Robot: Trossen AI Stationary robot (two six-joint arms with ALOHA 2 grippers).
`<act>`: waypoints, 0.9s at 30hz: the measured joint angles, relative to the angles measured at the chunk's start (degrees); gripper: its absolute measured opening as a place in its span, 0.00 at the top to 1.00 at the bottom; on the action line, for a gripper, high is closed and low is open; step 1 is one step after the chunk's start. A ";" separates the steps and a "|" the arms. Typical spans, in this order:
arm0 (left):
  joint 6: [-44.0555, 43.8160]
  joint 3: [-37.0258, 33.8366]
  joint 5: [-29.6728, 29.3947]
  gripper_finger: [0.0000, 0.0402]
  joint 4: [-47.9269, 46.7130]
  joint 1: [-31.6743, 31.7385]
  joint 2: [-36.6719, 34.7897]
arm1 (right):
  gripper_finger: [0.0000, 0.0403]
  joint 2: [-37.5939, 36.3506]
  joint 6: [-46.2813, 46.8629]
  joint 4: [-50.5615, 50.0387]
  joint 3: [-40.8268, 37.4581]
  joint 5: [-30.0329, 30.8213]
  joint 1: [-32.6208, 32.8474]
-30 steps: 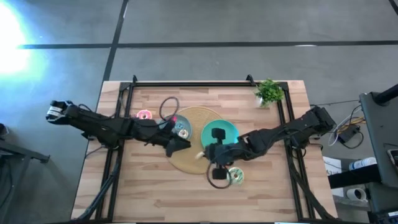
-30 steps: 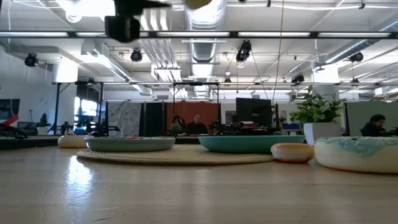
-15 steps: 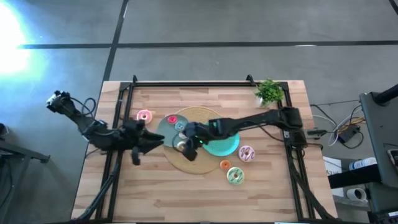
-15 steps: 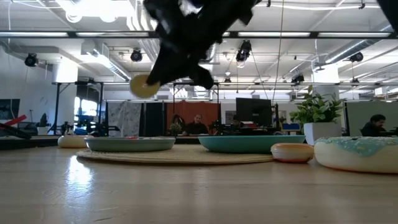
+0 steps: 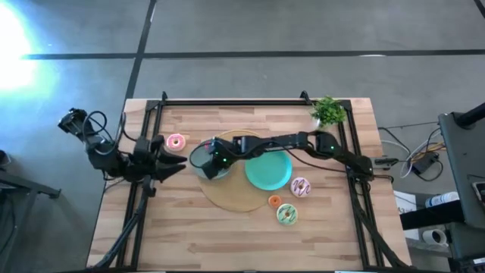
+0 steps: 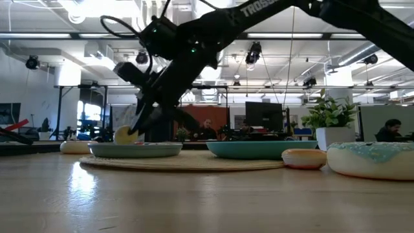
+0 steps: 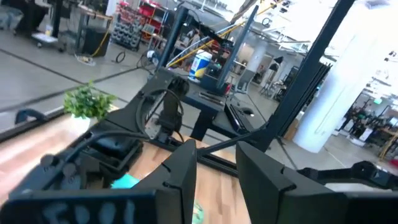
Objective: Pick & Place donuts
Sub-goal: Put the small yellow donut on the light blue plate, then put the big pink donut on the light green plate
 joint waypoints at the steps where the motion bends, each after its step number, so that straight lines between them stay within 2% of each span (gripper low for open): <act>1: 0.92 -0.04 -0.02 0.78 -0.63 0.00 -0.72 | 0.96 0.84 0.61 -1.33 1.54 -0.54 -0.09; 7: 3.56 -0.07 -0.04 0.78 -3.79 0.00 -5.08 | 0.95 5.11 1.31 -8.77 8.00 -5.10 -1.03; 13: 5.55 -0.09 -1.53 0.78 -4.65 0.00 -8.34 | 0.84 5.13 -2.85 -17.13 10.59 -0.96 -0.80; 19: 6.52 -0.33 -6.56 0.78 -4.71 0.05 -9.10 | 0.70 4.76 -9.94 -20.12 14.32 -0.11 -1.02; 22: 6.07 -0.61 -8.70 0.78 -8.35 0.01 -8.82 | 0.65 4.74 -13.91 -20.54 16.51 -0.13 -0.91; 25: 3.22 -0.61 -12.90 0.78 -12.63 0.02 -8.80 | 0.61 4.74 -18.84 -22.36 19.01 0.27 -0.87; 27: -2.22 -0.59 -16.10 0.78 -18.18 0.02 -8.80 | 0.59 4.51 -21.98 -24.80 20.78 1.66 -0.87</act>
